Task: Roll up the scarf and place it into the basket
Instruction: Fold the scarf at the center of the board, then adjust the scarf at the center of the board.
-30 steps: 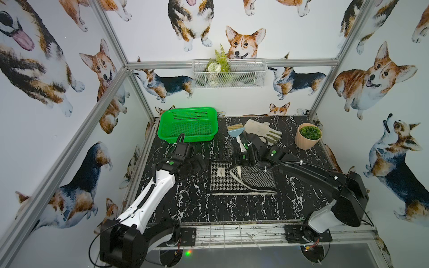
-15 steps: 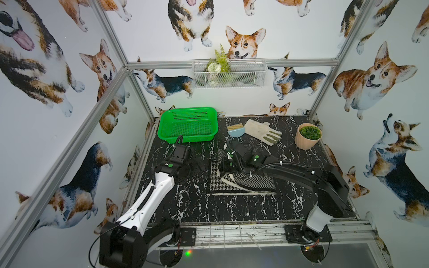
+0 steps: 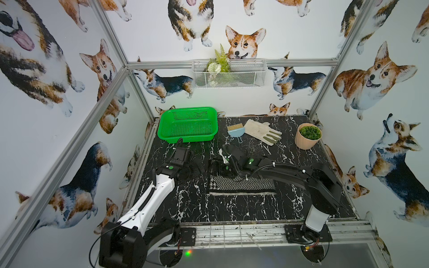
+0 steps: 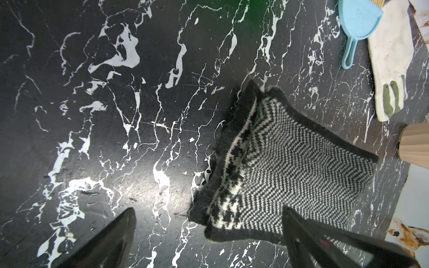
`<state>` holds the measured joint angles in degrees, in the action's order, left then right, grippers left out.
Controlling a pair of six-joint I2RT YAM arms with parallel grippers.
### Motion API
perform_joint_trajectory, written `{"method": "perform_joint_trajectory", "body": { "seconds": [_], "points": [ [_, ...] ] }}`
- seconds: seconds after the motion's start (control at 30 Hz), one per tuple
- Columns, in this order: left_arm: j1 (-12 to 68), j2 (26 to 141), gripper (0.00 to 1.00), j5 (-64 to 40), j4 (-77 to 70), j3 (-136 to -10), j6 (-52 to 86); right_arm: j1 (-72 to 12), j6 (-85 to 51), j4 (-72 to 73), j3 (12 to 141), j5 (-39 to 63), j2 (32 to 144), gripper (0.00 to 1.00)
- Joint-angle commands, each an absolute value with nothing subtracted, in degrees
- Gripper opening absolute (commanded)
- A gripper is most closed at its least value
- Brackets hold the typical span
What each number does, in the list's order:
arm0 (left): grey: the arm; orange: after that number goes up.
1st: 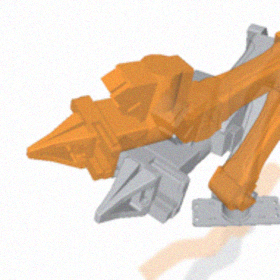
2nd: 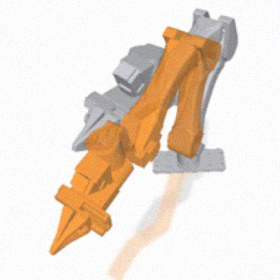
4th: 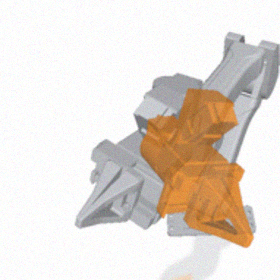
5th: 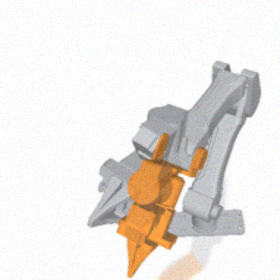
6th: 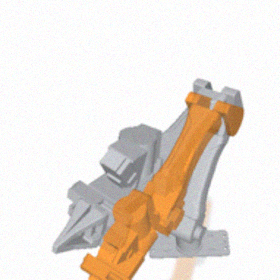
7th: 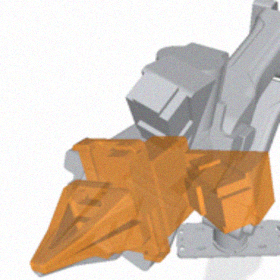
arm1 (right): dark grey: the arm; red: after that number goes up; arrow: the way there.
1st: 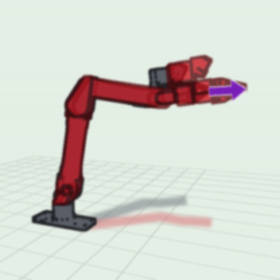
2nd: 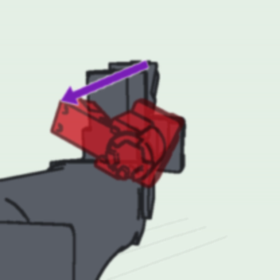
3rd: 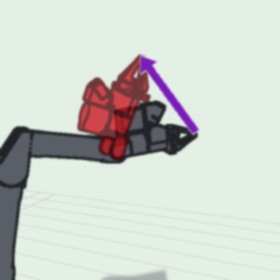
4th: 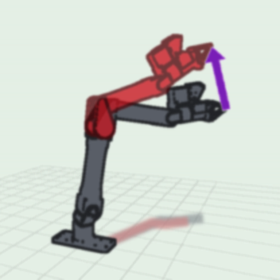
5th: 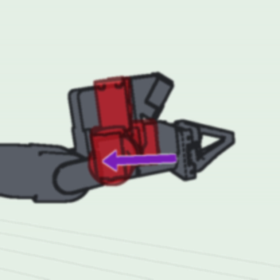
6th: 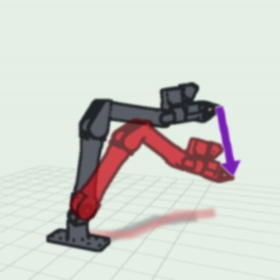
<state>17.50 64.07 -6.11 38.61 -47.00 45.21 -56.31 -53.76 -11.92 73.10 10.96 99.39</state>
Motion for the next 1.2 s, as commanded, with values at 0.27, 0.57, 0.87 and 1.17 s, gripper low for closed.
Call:
{"method": "perform_joint_trajectory", "body": {
  "seconds": [0.27,0.57,0.87,1.17],
  "points": [
    [38.68,73.0,1.0,-5.52,27.13,-54.7,54.67,-30.54,-31.35,-44.58,73.03,-5.88,92.13,1.0],
    [45.62,86.91,1.0,-6.31,15.29,-52.86,61.25,-22.06,-27.4,-42.28,64.64,-6.55,97.14,1.0],
    [40.63,98.07,1.0,-7.65,14.85,-51.37,60.64,-21.85,-30.2,-38.75,58.95,-3.68,101.97,1.0],
    [29.41,108.46,1.0,-6.1,28.54,-65.64,48.0,-32.4,-38.74,-35.18,51.97,-0.65,94.87,1.0]
  ]
}}
